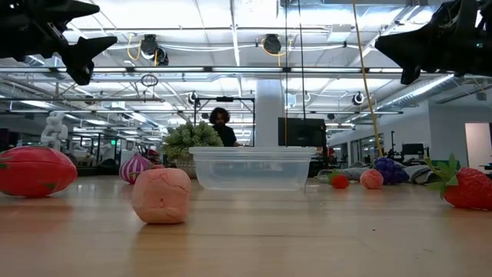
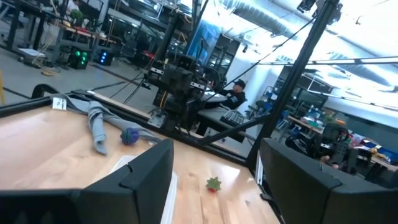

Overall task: Pick and placing Produce into tupperware
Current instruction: Put the grapes into the transparent container

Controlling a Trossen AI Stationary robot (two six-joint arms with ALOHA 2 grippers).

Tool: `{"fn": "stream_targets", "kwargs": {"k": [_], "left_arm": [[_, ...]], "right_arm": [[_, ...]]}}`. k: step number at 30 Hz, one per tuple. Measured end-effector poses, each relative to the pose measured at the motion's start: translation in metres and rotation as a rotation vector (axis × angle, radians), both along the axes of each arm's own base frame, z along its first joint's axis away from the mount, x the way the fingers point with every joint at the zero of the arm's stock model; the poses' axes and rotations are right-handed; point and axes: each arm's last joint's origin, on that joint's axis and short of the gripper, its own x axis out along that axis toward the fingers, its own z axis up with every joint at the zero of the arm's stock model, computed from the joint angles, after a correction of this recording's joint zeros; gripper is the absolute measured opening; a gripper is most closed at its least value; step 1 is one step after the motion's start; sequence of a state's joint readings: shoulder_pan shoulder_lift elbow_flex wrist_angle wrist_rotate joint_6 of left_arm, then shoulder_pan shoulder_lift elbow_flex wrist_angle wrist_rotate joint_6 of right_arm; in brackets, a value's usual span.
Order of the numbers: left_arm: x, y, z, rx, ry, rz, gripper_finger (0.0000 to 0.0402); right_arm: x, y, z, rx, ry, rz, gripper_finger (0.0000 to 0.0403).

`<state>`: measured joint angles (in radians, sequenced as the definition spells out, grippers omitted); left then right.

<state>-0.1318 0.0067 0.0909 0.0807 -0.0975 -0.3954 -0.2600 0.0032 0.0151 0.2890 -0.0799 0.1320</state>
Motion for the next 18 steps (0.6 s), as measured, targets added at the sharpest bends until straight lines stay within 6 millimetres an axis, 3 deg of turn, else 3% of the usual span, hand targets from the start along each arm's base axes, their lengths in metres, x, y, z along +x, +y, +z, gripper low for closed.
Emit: {"fn": "stream_targets", "kwargs": {"k": [7,18], "left_arm": [[0.0,0.0002,-0.0001,0.09,-0.002,0.022,0.0244],[-0.0001,0.0008,0.001,0.122,-0.013,0.049,0.0244]], "right_arm": [[-0.0002,0.0001,0.0006,0.095,-0.023,0.029,0.0054],[-0.0024,0.0006,0.0075,0.012,-0.084,0.01,0.0054]]}}
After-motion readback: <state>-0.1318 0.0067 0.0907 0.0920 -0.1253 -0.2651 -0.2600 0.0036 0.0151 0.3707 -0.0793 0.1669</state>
